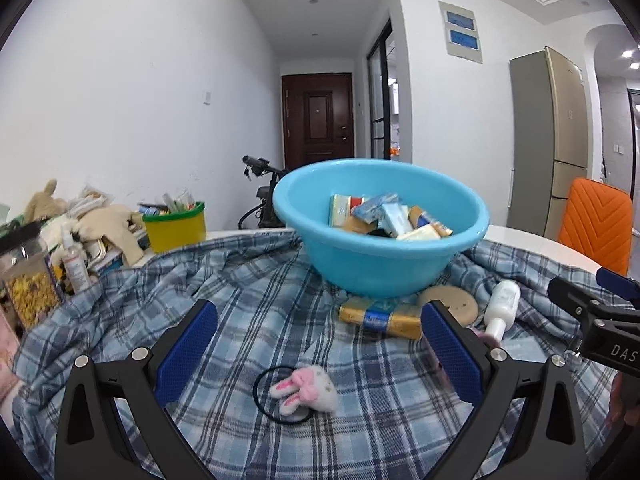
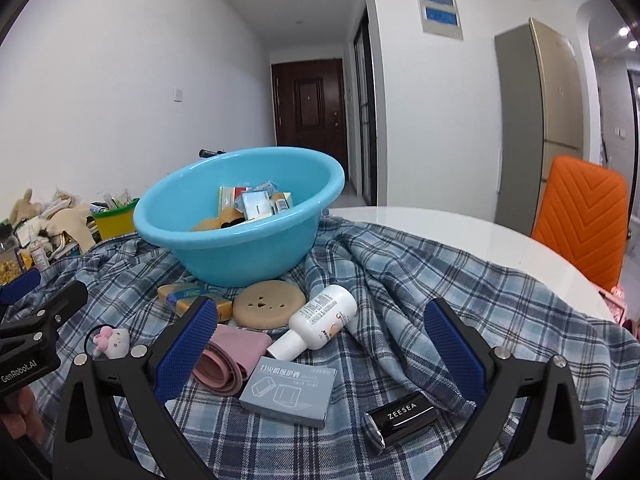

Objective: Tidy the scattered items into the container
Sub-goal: 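Move both tools toward the scattered items beside the blue basin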

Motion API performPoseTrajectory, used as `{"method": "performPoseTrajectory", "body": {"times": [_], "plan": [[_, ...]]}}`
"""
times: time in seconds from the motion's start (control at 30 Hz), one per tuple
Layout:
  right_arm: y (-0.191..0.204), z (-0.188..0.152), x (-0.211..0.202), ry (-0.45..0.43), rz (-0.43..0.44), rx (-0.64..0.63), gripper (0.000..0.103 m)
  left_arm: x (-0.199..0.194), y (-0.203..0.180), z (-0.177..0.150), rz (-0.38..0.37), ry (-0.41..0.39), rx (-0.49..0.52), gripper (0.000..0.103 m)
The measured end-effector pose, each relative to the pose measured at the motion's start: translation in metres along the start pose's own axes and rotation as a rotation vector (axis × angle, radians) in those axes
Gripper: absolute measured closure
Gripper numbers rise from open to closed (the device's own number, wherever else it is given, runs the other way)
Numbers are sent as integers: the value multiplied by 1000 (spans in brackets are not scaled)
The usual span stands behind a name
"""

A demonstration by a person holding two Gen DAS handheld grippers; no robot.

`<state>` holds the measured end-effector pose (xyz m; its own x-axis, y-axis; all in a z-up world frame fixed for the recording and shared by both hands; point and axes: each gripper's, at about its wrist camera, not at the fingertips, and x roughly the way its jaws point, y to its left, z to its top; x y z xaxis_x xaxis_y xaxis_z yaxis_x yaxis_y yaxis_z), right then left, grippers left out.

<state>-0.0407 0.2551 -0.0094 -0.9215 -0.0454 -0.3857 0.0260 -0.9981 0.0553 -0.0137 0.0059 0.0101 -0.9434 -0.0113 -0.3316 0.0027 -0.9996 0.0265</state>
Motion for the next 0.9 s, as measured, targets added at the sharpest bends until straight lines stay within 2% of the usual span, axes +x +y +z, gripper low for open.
{"method": "performPoseTrajectory", "body": {"times": [0.3,0.47,0.6,0.9], "plan": [[11,51,-6,-43,-5,-52,0,-1,-9,53,-15,6,16,0],[22,88,-8,-61,5,-82,0,7,-7,90,-10,60,-20,0],[28,114,-6,-57,23,-89,0,16,-8,115,-18,90,-6,0],[40,154,-5,-62,45,-112,0,14,-10,156,-23,58,10,0]]}}
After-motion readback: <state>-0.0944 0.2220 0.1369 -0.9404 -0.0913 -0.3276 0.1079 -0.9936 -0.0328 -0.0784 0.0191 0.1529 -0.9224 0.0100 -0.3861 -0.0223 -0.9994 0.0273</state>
